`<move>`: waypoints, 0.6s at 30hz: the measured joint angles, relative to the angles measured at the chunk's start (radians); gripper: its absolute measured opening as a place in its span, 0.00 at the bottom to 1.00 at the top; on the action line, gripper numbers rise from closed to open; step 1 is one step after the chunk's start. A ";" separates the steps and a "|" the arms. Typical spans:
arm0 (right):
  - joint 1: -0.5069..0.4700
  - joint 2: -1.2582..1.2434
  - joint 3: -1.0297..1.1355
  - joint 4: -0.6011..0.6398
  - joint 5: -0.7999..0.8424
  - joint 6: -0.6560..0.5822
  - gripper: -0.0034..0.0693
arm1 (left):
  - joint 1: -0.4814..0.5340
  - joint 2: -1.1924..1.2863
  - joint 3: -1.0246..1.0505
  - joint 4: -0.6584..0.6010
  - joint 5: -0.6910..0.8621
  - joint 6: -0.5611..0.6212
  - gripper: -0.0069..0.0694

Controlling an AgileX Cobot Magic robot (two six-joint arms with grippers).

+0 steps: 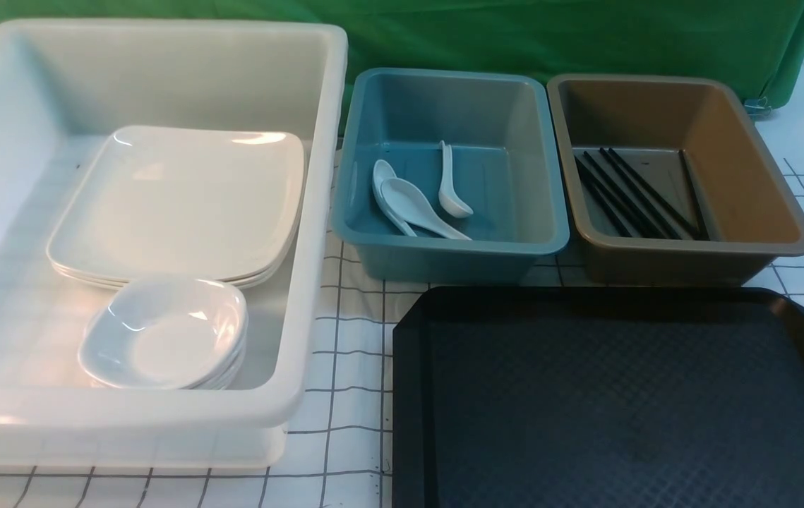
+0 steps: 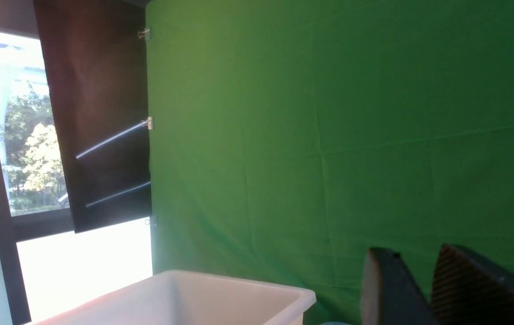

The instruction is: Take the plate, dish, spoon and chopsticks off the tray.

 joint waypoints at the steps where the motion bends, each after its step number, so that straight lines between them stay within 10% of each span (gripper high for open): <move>1: 0.000 0.000 0.000 0.000 0.000 0.000 0.30 | 0.041 -0.042 0.047 0.000 0.003 -0.016 0.09; 18: 0.000 0.000 0.001 0.000 -0.001 -0.001 0.35 | 0.052 -0.064 0.064 0.018 0.166 -0.023 0.09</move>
